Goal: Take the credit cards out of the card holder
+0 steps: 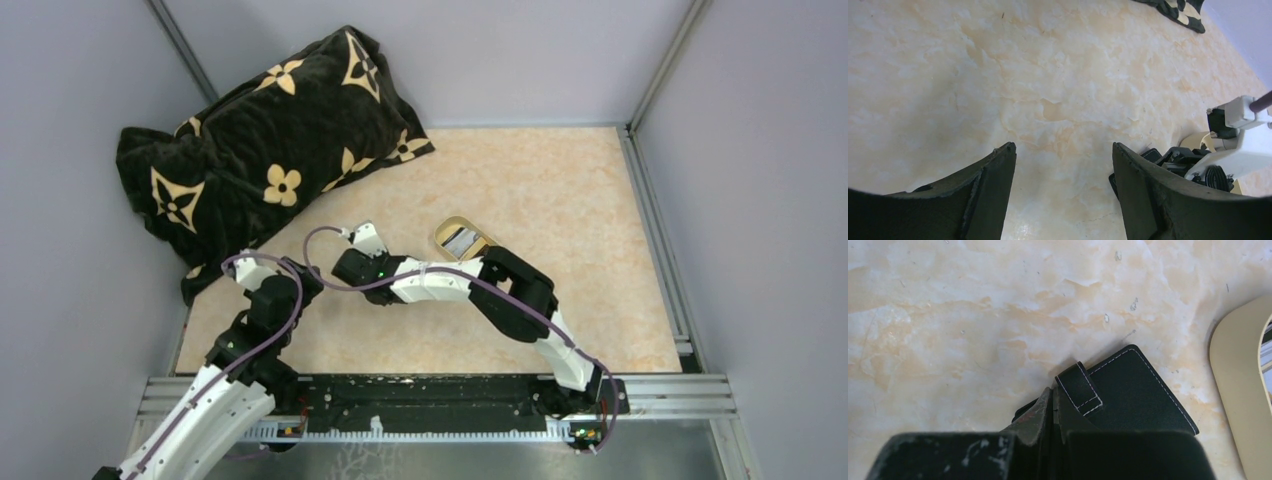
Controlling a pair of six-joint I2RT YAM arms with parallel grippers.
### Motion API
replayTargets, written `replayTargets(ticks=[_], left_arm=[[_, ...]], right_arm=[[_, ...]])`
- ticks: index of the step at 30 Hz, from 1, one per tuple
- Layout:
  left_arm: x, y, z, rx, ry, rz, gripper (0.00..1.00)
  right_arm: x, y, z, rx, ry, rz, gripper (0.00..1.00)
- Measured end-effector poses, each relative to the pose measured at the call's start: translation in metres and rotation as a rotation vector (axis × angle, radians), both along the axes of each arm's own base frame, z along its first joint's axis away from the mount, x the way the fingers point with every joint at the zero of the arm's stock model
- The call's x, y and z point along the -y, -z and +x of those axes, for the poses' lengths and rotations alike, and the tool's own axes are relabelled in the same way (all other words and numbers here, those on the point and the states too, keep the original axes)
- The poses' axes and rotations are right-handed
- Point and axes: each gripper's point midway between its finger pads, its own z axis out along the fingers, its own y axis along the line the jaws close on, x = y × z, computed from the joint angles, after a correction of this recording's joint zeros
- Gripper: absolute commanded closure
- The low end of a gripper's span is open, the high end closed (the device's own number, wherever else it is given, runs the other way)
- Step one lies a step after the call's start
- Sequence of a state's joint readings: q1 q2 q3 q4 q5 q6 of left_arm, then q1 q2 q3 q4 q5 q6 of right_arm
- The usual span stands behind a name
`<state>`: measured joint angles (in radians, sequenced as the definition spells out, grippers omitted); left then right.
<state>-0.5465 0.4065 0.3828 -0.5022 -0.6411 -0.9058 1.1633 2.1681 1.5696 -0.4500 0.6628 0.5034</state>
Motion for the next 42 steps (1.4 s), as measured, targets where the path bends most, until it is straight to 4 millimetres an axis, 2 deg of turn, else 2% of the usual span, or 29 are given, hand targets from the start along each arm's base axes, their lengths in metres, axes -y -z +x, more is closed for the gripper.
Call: replayTargets(ticks=[2,5,6,7,8,9,11,16,18,23,27,30,31,32,33,34,35,38,40,41,42], left_arm=[[-0.001,-0.002,-0.001,0.008,0.000,-0.004,0.23],[-0.001,-0.004,-0.001,0.019,0.000,-0.012,0.23],[-0.001,-0.005,-0.001,0.022,0.000,-0.013,0.23],[-0.001,-0.005,-0.001,0.023,0.001,-0.014,0.22],[-0.001,-0.005,-0.001,0.022,0.002,-0.013,0.22],[0.000,-0.005,-0.001,0.022,0.007,-0.012,0.21],[0.002,-0.005,-0.001,0.023,0.017,-0.012,0.21],[0.011,0.004,0.002,0.001,0.062,-0.004,0.19],[0.017,0.010,0.003,-0.022,0.092,0.001,0.19],[0.033,0.018,0.006,-0.049,0.171,-0.006,0.18],[0.043,0.028,0.005,-0.076,0.218,-0.014,0.18],[0.046,0.031,0.003,-0.084,0.236,-0.020,0.18],[0.047,0.031,0.003,-0.085,0.240,-0.021,0.18],[0.047,0.030,0.003,-0.082,0.243,-0.024,0.18],[0.047,0.029,0.003,-0.078,0.244,-0.026,0.18],[0.047,0.028,0.003,-0.074,0.244,-0.027,0.18],[0.047,0.027,0.003,-0.069,0.245,-0.029,0.18],[0.047,0.023,0.003,-0.055,0.247,-0.030,0.18],[0.047,0.024,0.002,-0.057,0.248,-0.028,0.18],[0.046,0.025,0.002,-0.059,0.248,-0.025,0.18],[0.046,0.025,0.002,-0.062,0.250,-0.022,0.18]], right_arm=[[0.003,-0.001,-0.001,0.008,-0.001,0.015,1.00],[0.019,-0.004,-0.011,-0.011,-0.009,0.011,1.00],[0.024,-0.006,-0.015,-0.020,-0.013,0.010,0.92],[0.029,-0.008,-0.018,-0.027,-0.015,0.016,0.60],[0.033,-0.012,-0.021,-0.030,-0.013,0.026,0.40],[0.035,-0.016,-0.024,-0.033,-0.007,0.046,0.26],[0.045,-0.030,-0.030,-0.035,-0.006,0.094,0.12],[0.072,-0.055,-0.040,-0.051,0.040,0.266,0.08],[0.088,-0.054,-0.039,-0.062,0.087,0.313,0.08],[0.108,-0.021,-0.042,-0.111,0.160,0.302,0.05],[0.099,0.003,-0.044,-0.152,0.172,0.332,0.05],[0.087,0.001,-0.037,-0.146,0.170,0.429,0.05],[0.084,-0.001,-0.033,-0.144,0.173,0.467,0.08],[0.081,-0.003,-0.030,-0.144,0.175,0.494,0.20],[0.079,-0.004,-0.027,-0.145,0.179,0.520,0.38],[0.077,-0.005,-0.026,-0.147,0.180,0.533,0.48],[0.076,-0.003,-0.024,-0.152,0.183,0.539,0.53],[0.072,0.002,-0.021,-0.155,0.189,0.549,0.76],[0.065,0.003,-0.018,-0.159,0.189,0.560,0.96],[0.062,0.002,-0.016,-0.158,0.186,0.564,1.00],[0.059,0.001,-0.014,-0.155,0.179,0.562,1.00]])
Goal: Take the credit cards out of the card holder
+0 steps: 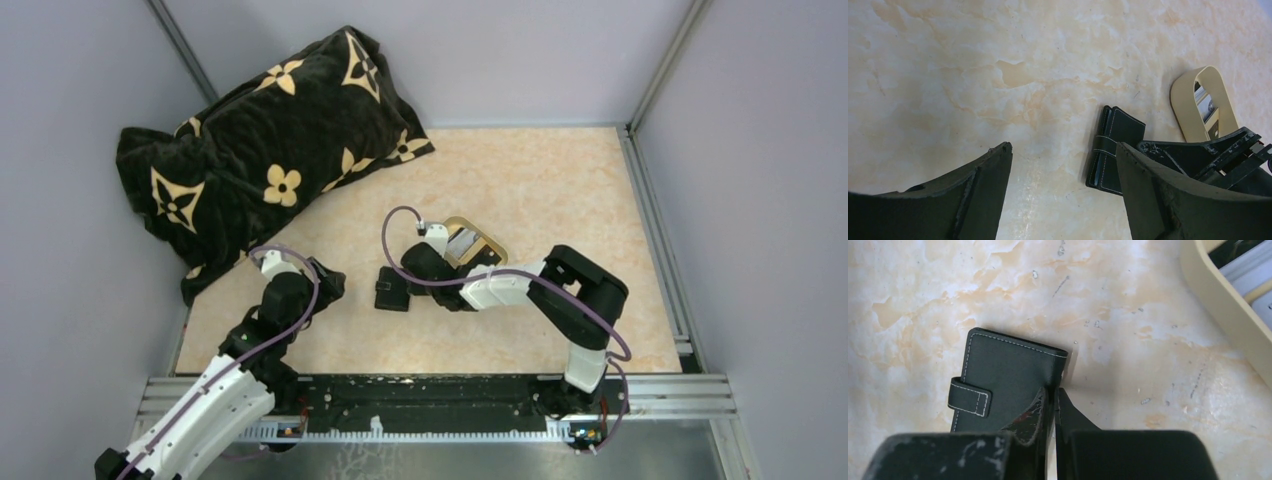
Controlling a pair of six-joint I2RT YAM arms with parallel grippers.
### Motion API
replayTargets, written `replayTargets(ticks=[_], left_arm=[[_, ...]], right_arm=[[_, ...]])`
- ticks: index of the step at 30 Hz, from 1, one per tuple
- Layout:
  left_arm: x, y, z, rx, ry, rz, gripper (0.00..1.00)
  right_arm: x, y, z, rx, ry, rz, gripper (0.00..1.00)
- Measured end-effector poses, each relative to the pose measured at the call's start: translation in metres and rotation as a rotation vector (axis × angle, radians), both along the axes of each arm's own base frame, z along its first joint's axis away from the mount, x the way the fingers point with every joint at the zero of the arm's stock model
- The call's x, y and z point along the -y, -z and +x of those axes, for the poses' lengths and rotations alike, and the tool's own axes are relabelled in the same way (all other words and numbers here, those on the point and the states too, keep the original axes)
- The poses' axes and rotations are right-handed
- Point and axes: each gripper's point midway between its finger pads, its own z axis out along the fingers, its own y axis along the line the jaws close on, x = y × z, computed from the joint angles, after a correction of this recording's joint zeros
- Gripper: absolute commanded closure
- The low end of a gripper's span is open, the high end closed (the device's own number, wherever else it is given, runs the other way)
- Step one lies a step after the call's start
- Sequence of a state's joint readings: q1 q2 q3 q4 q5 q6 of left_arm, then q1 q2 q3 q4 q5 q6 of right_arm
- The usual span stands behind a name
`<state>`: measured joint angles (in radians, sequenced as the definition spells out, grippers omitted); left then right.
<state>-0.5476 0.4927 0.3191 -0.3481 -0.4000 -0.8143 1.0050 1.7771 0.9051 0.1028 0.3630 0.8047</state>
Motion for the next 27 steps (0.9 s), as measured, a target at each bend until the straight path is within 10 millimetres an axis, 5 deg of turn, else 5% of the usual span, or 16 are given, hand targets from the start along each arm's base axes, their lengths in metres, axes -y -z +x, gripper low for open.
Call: replayTargets(ticks=[11,14,21,22,24,25,27], left_arm=[[-0.001,0.008,-0.001,-0.030,0.008,0.034,0.21],[-0.002,0.009,-0.001,-0.031,0.012,0.043,0.21],[-0.002,0.008,-0.001,-0.025,0.015,0.047,0.20],[-0.002,0.007,-0.001,-0.022,0.016,0.048,0.20],[-0.002,0.006,-0.001,-0.016,0.018,0.050,0.19],[-0.002,0.005,0.000,-0.013,0.020,0.050,0.19],[-0.002,0.004,0.000,-0.008,0.022,0.051,0.18]], right_arm=[[0.005,-0.009,0.000,0.018,-0.054,-0.084,1.00],[0.017,-0.032,0.002,0.055,-0.064,-0.134,1.00],[0.029,-0.125,0.030,0.244,-0.022,-0.230,1.00],[0.030,-0.131,0.031,0.256,-0.017,-0.244,0.95],[0.033,-0.131,0.029,0.252,-0.022,-0.276,0.39],[0.034,-0.127,0.027,0.237,-0.028,-0.281,0.24],[0.031,-0.113,0.022,0.201,-0.046,-0.255,0.11]])
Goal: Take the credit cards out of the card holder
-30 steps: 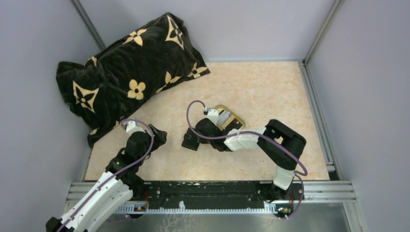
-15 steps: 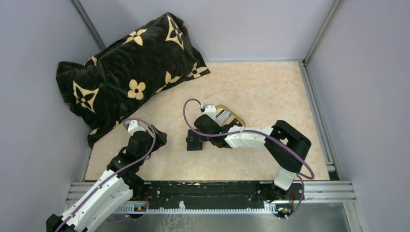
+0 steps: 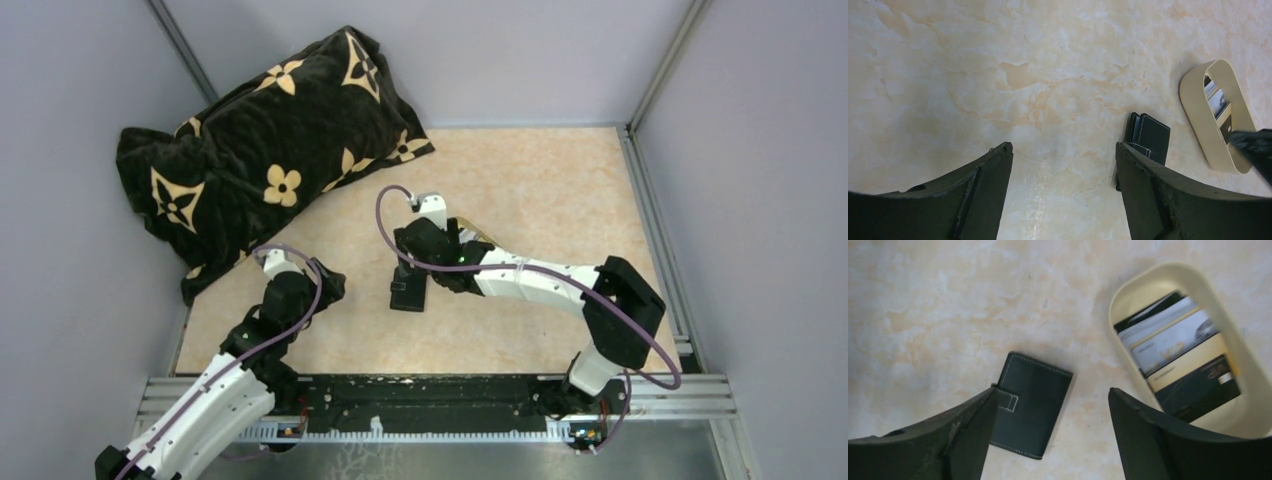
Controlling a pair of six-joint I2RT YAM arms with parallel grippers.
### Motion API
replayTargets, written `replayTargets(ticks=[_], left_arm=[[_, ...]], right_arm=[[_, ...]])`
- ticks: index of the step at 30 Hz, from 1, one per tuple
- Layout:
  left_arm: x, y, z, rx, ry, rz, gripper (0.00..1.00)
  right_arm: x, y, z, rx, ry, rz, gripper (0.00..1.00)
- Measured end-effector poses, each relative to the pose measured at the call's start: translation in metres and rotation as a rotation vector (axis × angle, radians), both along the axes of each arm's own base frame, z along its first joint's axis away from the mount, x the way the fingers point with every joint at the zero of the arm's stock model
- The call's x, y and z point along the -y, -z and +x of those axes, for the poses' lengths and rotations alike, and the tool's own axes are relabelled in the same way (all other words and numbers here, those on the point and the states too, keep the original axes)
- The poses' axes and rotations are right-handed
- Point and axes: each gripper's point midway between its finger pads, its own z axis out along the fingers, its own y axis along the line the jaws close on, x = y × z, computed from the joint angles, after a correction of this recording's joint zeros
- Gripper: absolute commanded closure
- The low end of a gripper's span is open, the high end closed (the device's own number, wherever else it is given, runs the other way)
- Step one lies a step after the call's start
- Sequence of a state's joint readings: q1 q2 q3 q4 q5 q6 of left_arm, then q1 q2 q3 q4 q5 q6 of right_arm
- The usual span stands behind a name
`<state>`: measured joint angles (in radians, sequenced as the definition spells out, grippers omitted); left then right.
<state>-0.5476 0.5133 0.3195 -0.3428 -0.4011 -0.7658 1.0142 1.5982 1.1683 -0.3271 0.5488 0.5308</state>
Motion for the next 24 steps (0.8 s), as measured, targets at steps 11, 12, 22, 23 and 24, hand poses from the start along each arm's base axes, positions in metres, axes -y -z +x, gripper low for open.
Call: replayTargets(ticks=[11,12,22,23,24], left_arm=[[-0.002,-0.018,-0.003,0.069,0.002,-0.039,0.18],[-0.002,-0.018,-0.003,0.070,0.002,-0.040,0.18],[-0.007,-0.020,-0.011,0.075,-0.001,-0.045,0.19],[-0.007,-0.020,-0.011,0.076,-0.002,-0.045,0.19],[-0.007,-0.020,-0.011,0.076,-0.002,-0.045,0.19]], right_arm=[[-0.024,0.107,-0.025,-0.258,-0.028,0.037,0.01],[-0.035,0.106,-0.025,-0.252,-0.041,0.043,0.01],[-0.083,0.112,-0.038,-0.234,-0.117,0.037,0.24],[-0.085,0.112,-0.038,-0.231,-0.118,0.043,0.35],[-0.086,0.112,-0.038,-0.230,-0.122,0.045,0.50]])
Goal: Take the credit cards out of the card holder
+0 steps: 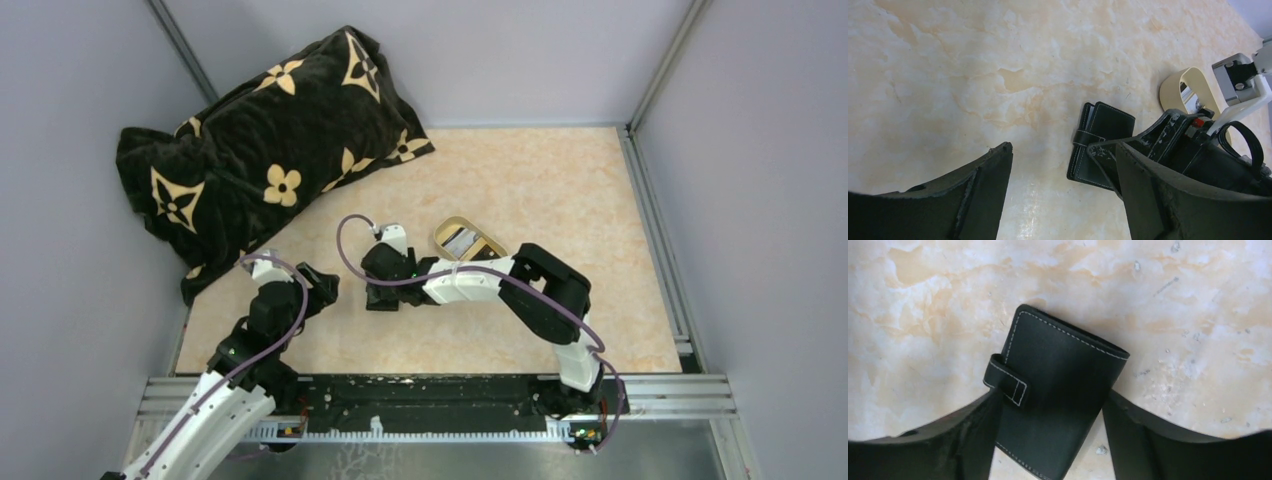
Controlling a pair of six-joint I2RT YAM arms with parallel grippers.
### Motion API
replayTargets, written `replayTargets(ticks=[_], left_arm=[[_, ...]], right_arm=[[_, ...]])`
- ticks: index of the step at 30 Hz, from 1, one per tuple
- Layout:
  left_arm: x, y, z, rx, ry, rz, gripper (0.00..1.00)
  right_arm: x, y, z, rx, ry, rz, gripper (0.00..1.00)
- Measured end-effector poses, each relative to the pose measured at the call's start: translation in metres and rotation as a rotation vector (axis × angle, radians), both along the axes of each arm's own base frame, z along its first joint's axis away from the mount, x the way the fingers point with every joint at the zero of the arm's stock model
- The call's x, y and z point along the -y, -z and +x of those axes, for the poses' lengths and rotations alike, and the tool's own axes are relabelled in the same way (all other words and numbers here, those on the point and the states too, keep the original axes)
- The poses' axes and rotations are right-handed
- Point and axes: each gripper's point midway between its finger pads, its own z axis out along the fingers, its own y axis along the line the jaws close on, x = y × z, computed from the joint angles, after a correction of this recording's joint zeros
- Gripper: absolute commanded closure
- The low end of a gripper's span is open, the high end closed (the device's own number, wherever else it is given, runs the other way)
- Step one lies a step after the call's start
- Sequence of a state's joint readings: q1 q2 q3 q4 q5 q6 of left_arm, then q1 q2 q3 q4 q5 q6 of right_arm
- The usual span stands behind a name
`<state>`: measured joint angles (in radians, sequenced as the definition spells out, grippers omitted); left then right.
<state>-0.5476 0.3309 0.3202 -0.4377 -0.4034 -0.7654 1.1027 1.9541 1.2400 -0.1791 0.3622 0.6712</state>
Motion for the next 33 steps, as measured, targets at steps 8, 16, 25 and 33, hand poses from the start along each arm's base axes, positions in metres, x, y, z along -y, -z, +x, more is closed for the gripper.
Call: replayTargets(ticks=[8,16,25,33], left_arm=[[-0.001,0.002,-0.001,-0.010,0.000,0.007,0.18],[-0.001,0.007,-0.001,-0.029,0.003,0.025,0.17],[0.002,0.009,0.003,-0.034,0.009,0.039,0.17],[0.001,0.003,0.003,-0.008,0.010,0.029,0.18]], right_arm=[[-0.024,-0.016,0.006,0.011,0.011,0.106,1.00],[0.020,-0.034,0.012,0.097,0.049,-0.078,1.00],[0.112,-0.073,0.026,0.237,0.150,-0.545,0.93],[0.114,-0.033,0.024,0.261,0.094,-0.878,0.57]])
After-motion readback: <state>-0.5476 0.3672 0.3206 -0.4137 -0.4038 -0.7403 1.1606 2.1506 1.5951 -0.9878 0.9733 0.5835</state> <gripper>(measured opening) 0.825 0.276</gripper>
